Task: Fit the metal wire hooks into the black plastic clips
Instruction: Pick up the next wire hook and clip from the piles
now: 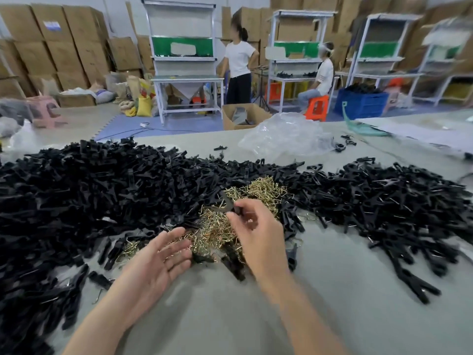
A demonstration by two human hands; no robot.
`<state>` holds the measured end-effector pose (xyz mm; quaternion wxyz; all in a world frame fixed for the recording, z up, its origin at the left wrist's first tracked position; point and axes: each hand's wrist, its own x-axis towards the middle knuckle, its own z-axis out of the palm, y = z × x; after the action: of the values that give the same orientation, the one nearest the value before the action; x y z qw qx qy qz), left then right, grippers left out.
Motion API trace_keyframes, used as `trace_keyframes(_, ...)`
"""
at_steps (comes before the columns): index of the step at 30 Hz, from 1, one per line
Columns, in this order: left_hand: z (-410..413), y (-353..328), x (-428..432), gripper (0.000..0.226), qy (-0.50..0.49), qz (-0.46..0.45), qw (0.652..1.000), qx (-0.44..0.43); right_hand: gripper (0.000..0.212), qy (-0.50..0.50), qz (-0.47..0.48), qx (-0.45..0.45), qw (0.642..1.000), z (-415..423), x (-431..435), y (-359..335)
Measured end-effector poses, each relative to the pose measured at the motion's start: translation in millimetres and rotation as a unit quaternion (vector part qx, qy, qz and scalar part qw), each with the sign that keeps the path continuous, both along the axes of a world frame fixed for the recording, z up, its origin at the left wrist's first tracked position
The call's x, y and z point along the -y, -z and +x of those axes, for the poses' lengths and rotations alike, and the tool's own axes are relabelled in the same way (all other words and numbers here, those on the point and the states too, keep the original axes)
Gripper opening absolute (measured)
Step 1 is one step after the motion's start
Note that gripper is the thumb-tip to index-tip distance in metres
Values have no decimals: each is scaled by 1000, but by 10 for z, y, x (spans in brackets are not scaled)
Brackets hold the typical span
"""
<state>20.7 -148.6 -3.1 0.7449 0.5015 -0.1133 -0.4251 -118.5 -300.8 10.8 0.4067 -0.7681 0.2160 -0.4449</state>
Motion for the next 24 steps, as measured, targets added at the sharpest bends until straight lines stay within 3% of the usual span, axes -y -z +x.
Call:
trace_keyframes(2, 9, 12, 7, 50, -7, 0, 1000, -2, 23, 73, 81, 99, 989, -204, 404, -237)
trace_keyframes(3, 14, 18, 5, 48, -10, -3, 1000, -4, 36, 111, 140, 145, 973, -306, 653, -377)
trace_keyframes(5, 24, 37, -5, 43, -12, -5, 1000, -2, 82, 163, 273, 166, 933, -485, 1097, -639)
trace_keyframes(6, 27, 55, -13, 40, -12, -2, 1000, 6, 97, 180, 306, 135, 925, -561, 1239, -709)
trace_keyframes(8, 20, 93, -18, 34, -29, -2, 999, 41, 98, 200, 290, 64, 934, -638, 1287, -710)
trace_keyframes(10, -21, 136, -48, 26, -84, 8, 986, 145, 82, 173, 228, 37, 957, -596, 1066, -621)
trace_keyframes(11, -35, 155, -72, 23, -128, 48, 959, 247, 74, 153, 199, 30, 968, -535, 926, -552)
trace_keyframes(12, -41, 158, -96, 25, -176, 108, 909, 362, 67, 131, 174, 20, 976, -449, 780, -466)
trace_keyframes(14, -20, 135, -159, 25, -252, 216, 783, 526, 59, 80, 127, -3, 989, -221, 448, -278)
trace_keyframes(16, 64, 138, -238, 28, -308, 341, 669, 584, 54, 21, 60, -27, 998, 18, 78, -120)
trace_keyframes(17, 124, 153, -283, 45, -324, 394, 639, 576, 53, -4, 17, -40, 999, 130, -97, -56)
trace_keyframes(19, 240, 148, -387, 70, -321, 456, 642, 526, 50, -41, -62, -68, 995, 312, -378, 50)
trace_keyframes(21, 335, 117, -451, 77, -274, 509, 642, 504, 46, -62, -129, -94, 985, 447, -554, 141)
trace_keyframes(24, 371, 111, -462, 47, -255, 533, 608, 531, 46, -78, -223, -154, 959, 557, -644, 210)
